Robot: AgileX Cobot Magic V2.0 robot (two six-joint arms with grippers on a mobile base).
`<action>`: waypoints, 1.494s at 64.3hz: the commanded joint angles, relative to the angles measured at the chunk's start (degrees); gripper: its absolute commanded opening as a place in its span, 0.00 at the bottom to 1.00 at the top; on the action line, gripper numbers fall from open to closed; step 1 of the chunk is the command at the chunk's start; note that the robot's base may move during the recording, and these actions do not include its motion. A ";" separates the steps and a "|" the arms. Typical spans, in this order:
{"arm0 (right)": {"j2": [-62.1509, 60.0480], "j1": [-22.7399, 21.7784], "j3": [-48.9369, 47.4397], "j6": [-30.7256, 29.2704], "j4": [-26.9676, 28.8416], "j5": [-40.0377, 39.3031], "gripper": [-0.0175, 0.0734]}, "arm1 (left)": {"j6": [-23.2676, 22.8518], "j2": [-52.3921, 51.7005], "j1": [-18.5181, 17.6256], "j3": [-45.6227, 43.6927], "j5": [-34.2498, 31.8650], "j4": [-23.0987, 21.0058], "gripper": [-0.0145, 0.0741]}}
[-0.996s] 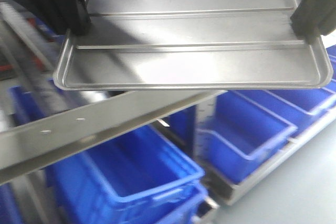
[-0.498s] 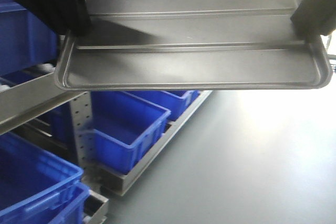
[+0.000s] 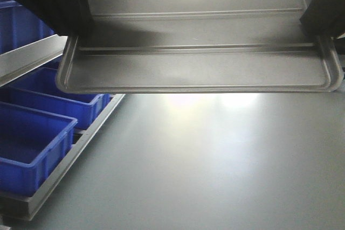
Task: Grab silver tray and stack on right shelf
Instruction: 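Hold the tray level with both grippers while the base drives across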
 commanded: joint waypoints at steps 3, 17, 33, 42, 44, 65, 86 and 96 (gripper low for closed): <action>-1.50 -0.03 -1.90 -1.06 -1.59 -2.84 0.25 | 0.98 -2.03 -0.46 -1.32 0.11 2.42 0.06; -1.50 -0.03 -1.90 -1.06 -1.59 -2.82 0.25 | 0.98 -2.03 -0.46 -1.32 0.11 2.42 0.06; -1.50 -0.03 -1.90 -1.06 -1.59 -2.82 0.25 | 0.98 -2.03 -0.46 -1.32 0.11 2.42 0.06; -1.50 -0.03 -1.90 -1.06 -1.59 -2.82 0.25 | 0.98 -2.03 -0.46 -1.32 0.11 2.42 0.06; -1.50 -0.03 -1.90 -1.06 -1.59 -2.82 0.25 | 0.98 -2.03 -0.46 -1.32 0.11 2.42 0.06; -1.50 -0.03 -1.90 -1.06 -1.59 -2.82 0.25 | 0.98 -2.03 -0.46 -1.32 0.11 2.42 0.06; -1.50 -0.03 -1.90 -1.06 -1.59 -2.82 0.25 | 0.98 -2.03 -0.46 -1.32 0.11 2.42 0.06; -1.50 -0.03 -1.90 -1.06 -1.59 -2.82 0.25 | 0.98 -2.03 -0.46 -1.32 0.11 2.42 0.06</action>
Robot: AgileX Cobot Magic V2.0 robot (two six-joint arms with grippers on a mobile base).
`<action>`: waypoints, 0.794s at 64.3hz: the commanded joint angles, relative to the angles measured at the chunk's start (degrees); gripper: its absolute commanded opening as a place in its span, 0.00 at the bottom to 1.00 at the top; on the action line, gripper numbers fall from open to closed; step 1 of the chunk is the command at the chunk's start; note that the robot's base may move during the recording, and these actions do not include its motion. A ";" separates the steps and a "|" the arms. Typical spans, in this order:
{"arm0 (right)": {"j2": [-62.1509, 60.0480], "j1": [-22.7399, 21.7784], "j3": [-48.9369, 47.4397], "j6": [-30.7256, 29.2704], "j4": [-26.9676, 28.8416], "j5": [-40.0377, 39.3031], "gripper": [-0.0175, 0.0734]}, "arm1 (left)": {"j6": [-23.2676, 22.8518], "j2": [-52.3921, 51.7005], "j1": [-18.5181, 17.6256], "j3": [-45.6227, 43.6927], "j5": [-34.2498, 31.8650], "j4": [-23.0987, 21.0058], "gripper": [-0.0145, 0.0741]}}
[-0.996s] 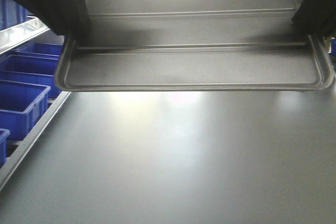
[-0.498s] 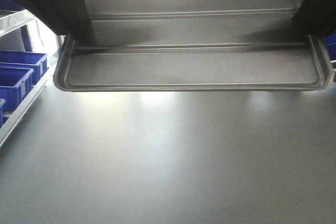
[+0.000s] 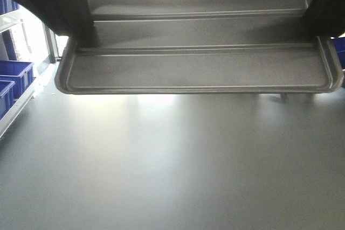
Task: Grab silver tray and stack on right shelf
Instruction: 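Hold the tray level with both grippers while the base drives across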
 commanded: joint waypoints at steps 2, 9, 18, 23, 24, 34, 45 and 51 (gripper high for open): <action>-1.50 -0.03 -1.90 -1.06 -1.59 -2.96 0.25 | 0.98 -2.03 -0.46 -1.32 -0.08 2.54 0.06; -1.50 -0.03 -1.90 -1.06 -1.59 -2.96 0.25 | 0.98 -2.03 -0.46 -1.32 -0.08 2.54 0.06; -1.50 -0.03 -1.90 -1.06 -1.59 -2.96 0.25 | 0.98 -2.03 -0.46 -1.32 -0.08 2.54 0.06; -1.50 -0.03 -1.90 -1.06 -1.59 -2.96 0.25 | 0.98 -2.03 -0.46 -1.32 -0.08 2.54 0.06; -1.50 -0.03 -1.90 -1.06 -1.59 -2.96 0.25 | 0.98 -2.03 -0.46 -1.32 -0.08 2.54 0.06; -1.50 -0.03 -1.90 -1.06 -1.59 -2.96 0.25 | 0.98 -2.03 -0.46 -1.32 -0.08 2.54 0.06; -1.50 -0.03 -1.90 -1.06 -1.59 -2.96 0.25 | 0.98 -2.03 -0.46 -1.32 -0.08 2.54 0.06; -1.50 -0.03 -1.90 -1.06 -1.59 -2.96 0.25 | 0.98 -2.03 -0.46 -1.32 -0.08 2.54 0.06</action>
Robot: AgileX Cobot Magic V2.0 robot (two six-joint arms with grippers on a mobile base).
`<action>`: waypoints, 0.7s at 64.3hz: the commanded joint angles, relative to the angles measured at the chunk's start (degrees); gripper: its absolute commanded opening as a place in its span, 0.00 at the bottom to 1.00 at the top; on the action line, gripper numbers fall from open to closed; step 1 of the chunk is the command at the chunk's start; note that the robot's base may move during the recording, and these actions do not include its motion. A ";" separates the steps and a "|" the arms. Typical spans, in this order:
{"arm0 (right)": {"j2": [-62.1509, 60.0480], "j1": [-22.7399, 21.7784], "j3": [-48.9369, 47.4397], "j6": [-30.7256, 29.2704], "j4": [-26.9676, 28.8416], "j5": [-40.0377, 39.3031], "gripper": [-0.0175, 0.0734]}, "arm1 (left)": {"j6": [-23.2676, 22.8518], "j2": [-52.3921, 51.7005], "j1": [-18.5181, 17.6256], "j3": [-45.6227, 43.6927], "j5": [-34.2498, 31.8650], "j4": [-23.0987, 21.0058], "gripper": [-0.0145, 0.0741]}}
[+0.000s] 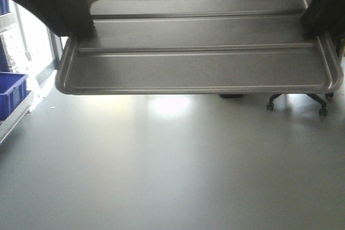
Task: Grab silver tray and stack on right shelf
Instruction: 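Hold the tray level with both grippers while the base drives across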
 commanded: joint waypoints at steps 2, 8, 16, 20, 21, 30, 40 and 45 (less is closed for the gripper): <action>-1.50 -0.03 -1.90 -1.06 -1.59 -2.96 0.25 | 0.98 -2.03 -0.46 -1.32 -0.21 2.56 0.06; -1.50 -0.03 -1.90 -1.06 -1.59 -2.96 0.25 | 0.98 -2.03 -0.46 -1.32 -0.21 2.56 0.06; -1.50 -0.03 -1.90 -1.06 -1.59 -2.96 0.25 | 0.98 -2.03 -0.46 -1.32 -0.21 2.56 0.06; -1.50 -0.03 -1.90 -1.06 -1.59 -2.96 0.25 | 0.98 -2.03 -0.46 -1.32 -0.21 2.56 0.06; -1.50 -0.03 -1.90 -1.06 -1.59 -2.96 0.25 | 0.98 -2.03 -0.46 -1.32 -0.21 2.56 0.06; -1.50 -0.03 -1.90 -1.06 -1.59 -2.88 0.25 | 0.98 -2.03 -0.46 -1.32 -0.10 2.56 0.06; -1.50 -0.03 -1.90 -1.06 -1.59 -2.88 0.25 | 0.98 -2.03 -0.46 -1.32 -0.10 2.56 0.06; -1.50 -0.03 -1.90 -1.06 -1.59 -2.96 0.25 | 0.98 -2.03 -0.46 -1.32 -0.10 2.56 0.06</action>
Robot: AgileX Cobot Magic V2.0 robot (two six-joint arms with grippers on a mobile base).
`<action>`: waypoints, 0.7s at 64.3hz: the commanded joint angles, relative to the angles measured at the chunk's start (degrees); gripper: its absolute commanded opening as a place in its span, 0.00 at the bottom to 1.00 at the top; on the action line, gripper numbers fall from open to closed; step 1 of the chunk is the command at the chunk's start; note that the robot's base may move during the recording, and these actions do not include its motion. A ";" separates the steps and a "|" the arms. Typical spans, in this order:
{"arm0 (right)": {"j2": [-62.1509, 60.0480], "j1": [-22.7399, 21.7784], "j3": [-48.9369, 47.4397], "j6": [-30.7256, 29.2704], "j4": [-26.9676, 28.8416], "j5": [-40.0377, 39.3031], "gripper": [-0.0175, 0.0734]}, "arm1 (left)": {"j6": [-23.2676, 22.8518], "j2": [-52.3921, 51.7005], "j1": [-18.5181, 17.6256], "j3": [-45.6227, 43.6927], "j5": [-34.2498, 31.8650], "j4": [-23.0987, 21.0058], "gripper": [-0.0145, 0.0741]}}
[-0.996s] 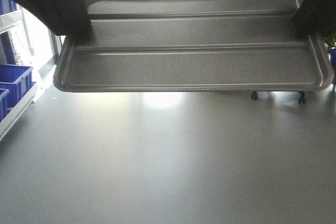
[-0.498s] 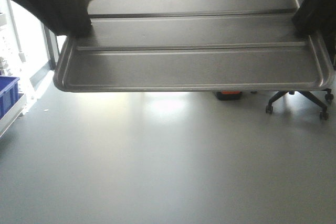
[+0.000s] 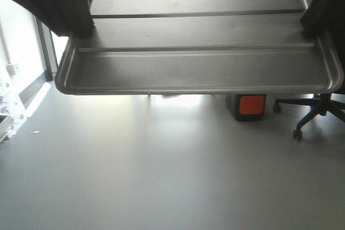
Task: Grab silver tray and stack on right shelf
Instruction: 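Hold the tray level with both grippers while the base drives across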
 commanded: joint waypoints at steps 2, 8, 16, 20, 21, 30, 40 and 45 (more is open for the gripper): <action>-1.50 -0.03 -1.90 -1.06 -1.59 -2.96 0.25 | 0.98 -2.03 -0.46 -1.32 -0.10 2.66 0.06; -1.50 -0.03 -1.90 -1.06 -1.59 -2.90 0.25 | 0.98 -2.03 -0.46 -1.32 -0.10 2.66 0.06; -1.50 -0.03 -1.90 -1.06 -1.59 -2.95 0.25 | 0.98 -2.03 -0.46 -1.32 -0.10 2.66 0.06; -1.50 -0.03 -1.90 -1.06 -1.59 -2.90 0.25 | 0.98 -2.03 -0.46 -1.32 -0.10 2.66 0.06; -1.50 -0.03 -1.90 -1.06 -1.59 -2.90 0.25 | 0.98 -2.03 -0.46 -1.32 -0.10 2.66 0.06; -1.50 -0.03 -1.90 -1.06 -1.59 -2.90 0.25 | 0.98 -2.03 -0.46 -1.32 -0.10 2.66 0.06; -1.50 -0.03 -1.90 -1.06 -1.59 -2.95 0.25 | 0.98 -2.03 -0.46 -1.32 -0.10 2.66 0.06; -1.50 -0.03 -1.90 -1.06 -1.59 -2.95 0.25 | 0.98 -2.03 -0.46 -1.32 -0.10 2.66 0.06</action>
